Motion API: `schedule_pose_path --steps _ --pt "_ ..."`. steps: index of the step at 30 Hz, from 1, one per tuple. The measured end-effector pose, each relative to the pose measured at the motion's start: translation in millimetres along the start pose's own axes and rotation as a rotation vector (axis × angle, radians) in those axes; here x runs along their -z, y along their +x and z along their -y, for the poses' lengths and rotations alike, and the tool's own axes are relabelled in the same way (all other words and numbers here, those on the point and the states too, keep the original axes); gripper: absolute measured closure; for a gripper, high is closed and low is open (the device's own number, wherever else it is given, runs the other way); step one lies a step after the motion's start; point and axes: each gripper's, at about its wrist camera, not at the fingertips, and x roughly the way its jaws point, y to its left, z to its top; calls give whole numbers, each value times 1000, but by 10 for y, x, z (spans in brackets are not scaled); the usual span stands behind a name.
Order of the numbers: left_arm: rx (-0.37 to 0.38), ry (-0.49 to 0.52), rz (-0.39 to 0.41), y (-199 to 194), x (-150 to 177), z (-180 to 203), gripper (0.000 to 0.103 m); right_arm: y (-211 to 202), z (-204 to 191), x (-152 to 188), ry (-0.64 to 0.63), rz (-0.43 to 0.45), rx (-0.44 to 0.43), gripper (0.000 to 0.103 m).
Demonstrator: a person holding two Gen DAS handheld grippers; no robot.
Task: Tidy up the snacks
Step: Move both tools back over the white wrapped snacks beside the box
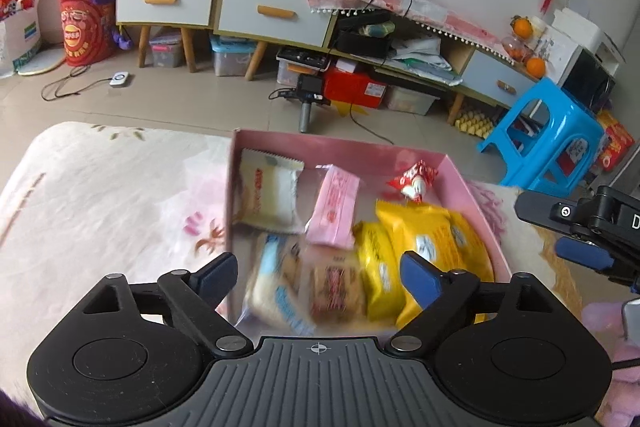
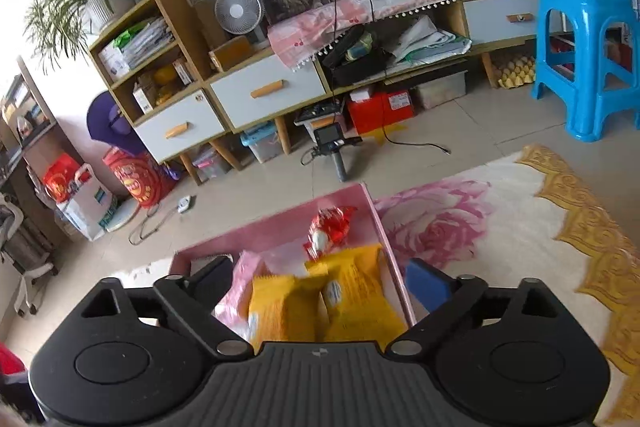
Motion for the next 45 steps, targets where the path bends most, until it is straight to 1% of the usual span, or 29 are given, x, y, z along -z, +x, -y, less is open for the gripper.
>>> schedule_pose_path --steps 2,3,5,8,10,13,15,17,20,22,25,29,37,45 --pt "-18 9 -11 -106 49 -9 11 -88 -20 53 -7 -10 22 11" --pt "-23 10 -17 -154 72 -18 10 -139 -32 83 -12 -13 33 8" --pt "-31 3 -32 -240 141 -45 8 -229 -54 148 -25 -12 49 8" --pt "-33 -16 -62 -314 247 -117 8 -336 -89 263 -52 -25 60 7" --pt "-38 -21 -77 -334 315 -142 8 -380 -111 337 -68 -30 64 8" --pt "-49 -2 -86 -353 444 -174 8 -420 -123 493 -86 -41 63 8" --pt "-61 9 -80 -331 544 -186 7 -411 -116 578 -99 -64 65 8" --pt "-63 -1 -93 -278 620 -206 8 -382 -122 646 -120 -86 75 8" --pt "-14 -53 -125 -211 677 -270 8 -357 -123 736 -169 -96 76 7" --pt "21 -66 -121 -198 705 -282 8 -340 -140 793 -226 -101 77 8" --pt "55 -44 -115 -185 691 -259 8 -344 -150 858 -294 -92 76 7" --pt "104 -9 -93 -192 664 -189 8 -342 -105 880 -318 -89 71 8" --pt "131 11 -101 -178 678 -88 9 -267 9 914 -330 -88 138 8" --pt "135 57 -113 -159 734 -25 9 -156 56 911 -295 -136 143 8"
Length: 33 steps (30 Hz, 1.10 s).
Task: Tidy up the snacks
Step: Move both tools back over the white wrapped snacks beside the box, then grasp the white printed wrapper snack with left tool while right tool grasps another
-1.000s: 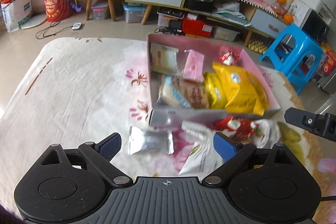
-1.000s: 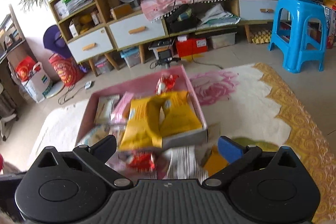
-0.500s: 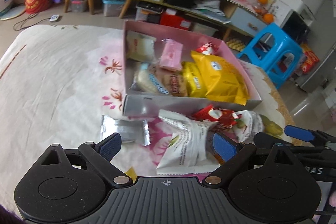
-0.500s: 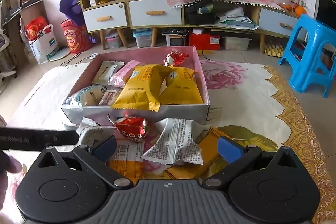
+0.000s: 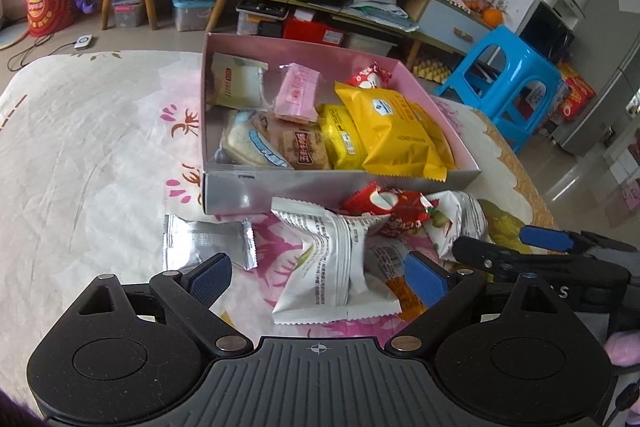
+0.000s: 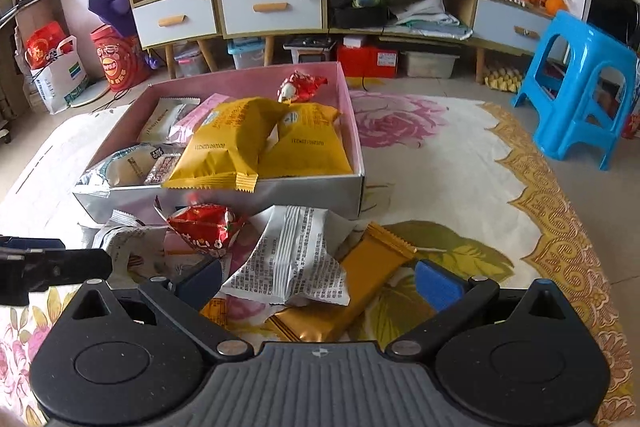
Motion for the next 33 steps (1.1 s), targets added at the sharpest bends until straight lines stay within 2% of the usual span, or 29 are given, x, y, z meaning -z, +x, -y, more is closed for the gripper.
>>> schedule_pose_path --steps 6,13,19,25,33 --pt "-15 17 -30 50 37 50 16 50 -43 -16 -16 -15 2 8" --pt "-26 15 -61 123 53 98 36 135 -86 -44 -13 -50 44 8" --pt "-28 23 -67 159 68 159 44 174 -137 -66 -21 -65 43 10" --pt "-33 18 -53 153 39 182 50 199 -148 -92 -31 -67 39 19" --pt "-36 2 -47 147 14 171 56 257 -137 -134 -1 -88 22 37"
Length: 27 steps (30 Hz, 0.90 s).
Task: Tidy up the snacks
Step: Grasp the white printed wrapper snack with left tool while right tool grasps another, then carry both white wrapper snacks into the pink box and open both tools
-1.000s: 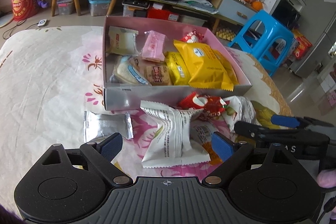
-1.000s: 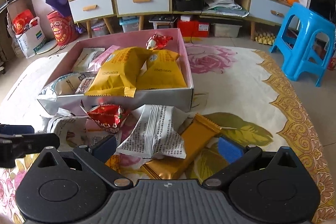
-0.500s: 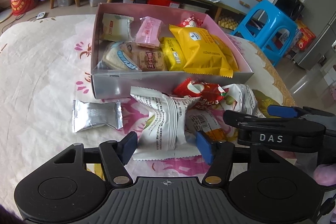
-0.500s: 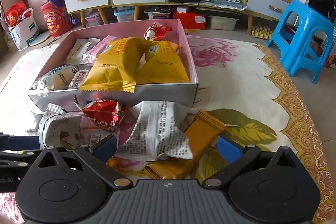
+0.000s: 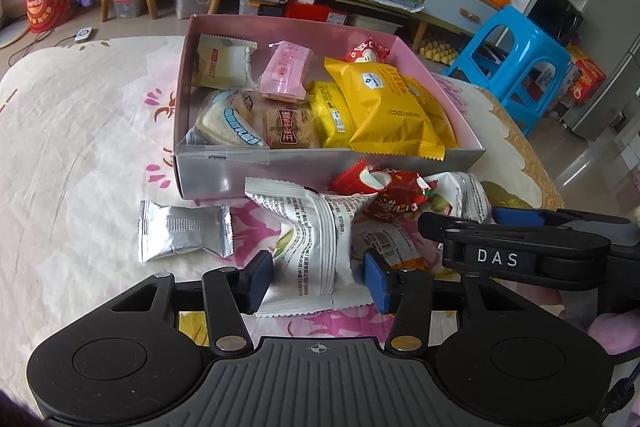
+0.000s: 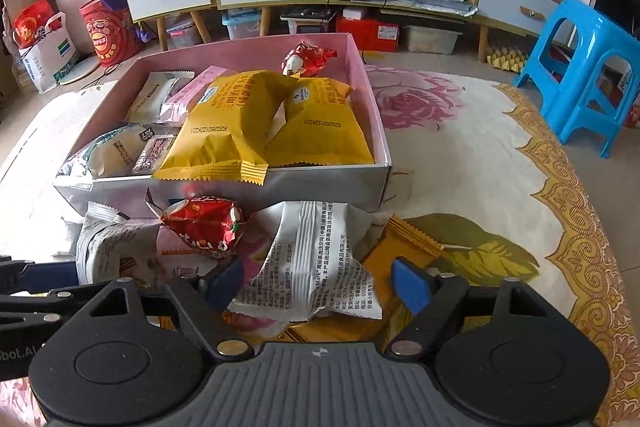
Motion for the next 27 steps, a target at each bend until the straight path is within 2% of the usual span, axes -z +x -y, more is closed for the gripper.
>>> schedule_pose_path --steps 13,18,27 --pt "-24 -12 11 55 -16 19 56 49 -79 -19 -25 5 24 43" --pt "-36 -19 10 53 -26 42 57 38 -93 -30 -36 3 38 51" --pt "-20 8 30 -58 -45 42 79 -33 22 -28 -15 -14 31 57"
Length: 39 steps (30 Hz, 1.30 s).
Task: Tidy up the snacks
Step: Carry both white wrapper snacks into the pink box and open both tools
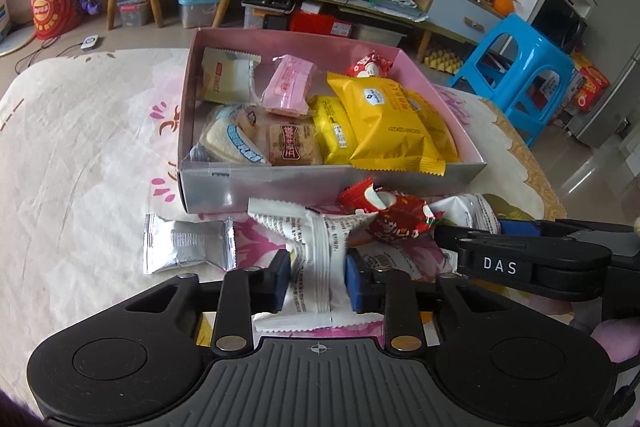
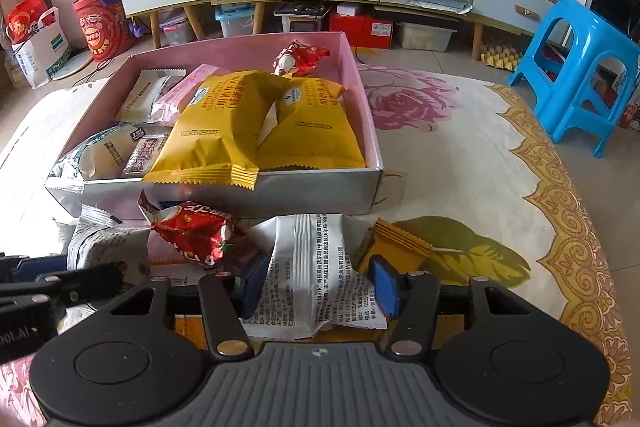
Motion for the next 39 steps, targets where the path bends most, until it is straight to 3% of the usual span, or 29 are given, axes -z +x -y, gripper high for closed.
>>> schedule_pose_path --steps 5,25,39 --pt "-1 22 14 -55 -1 12 85 -56 31 39 -4 -5 -2 58" --pt "45 -48 47 -377 -101 -177 86 -302 193 -47 100 -12 -29 59" --pt "20 -117 180 -520 -377 -298 86 -528 169 -261 220 77 -142 59"
